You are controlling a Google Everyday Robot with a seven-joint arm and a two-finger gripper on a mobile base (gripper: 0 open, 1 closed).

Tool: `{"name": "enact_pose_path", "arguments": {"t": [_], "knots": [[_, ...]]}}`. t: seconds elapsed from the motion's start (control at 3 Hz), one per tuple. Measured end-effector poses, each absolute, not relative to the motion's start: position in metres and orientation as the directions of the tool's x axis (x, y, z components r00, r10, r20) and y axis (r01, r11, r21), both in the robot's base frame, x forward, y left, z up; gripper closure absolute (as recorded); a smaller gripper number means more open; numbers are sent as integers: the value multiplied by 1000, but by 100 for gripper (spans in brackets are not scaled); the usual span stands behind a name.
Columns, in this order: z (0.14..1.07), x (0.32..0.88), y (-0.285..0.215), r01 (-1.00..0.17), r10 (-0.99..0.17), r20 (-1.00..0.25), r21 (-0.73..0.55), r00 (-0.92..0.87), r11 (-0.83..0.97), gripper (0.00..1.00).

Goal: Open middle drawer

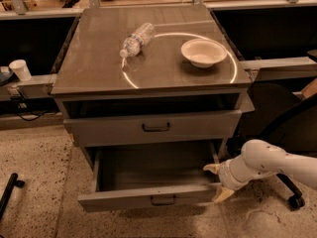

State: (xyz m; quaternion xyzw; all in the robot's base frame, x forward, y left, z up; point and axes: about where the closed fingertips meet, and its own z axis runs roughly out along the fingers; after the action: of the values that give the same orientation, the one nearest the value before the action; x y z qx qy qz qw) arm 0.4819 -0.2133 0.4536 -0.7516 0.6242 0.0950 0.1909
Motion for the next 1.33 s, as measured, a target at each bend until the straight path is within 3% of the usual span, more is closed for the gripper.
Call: {"name": "enact_pose_path", "arguments": {"t": [0.33, 0.67, 1.0, 1.33], "knots": [[450, 477, -210, -975, -902, -378, -154, 209, -161, 0], [441, 467, -202, -974, -901, -372, -120, 223, -192, 0], [439, 450, -192, -967, -905, -341, -95, 255, -237, 19], [442, 436, -195, -967, -905, -340, -83, 257, -243, 50]]}}
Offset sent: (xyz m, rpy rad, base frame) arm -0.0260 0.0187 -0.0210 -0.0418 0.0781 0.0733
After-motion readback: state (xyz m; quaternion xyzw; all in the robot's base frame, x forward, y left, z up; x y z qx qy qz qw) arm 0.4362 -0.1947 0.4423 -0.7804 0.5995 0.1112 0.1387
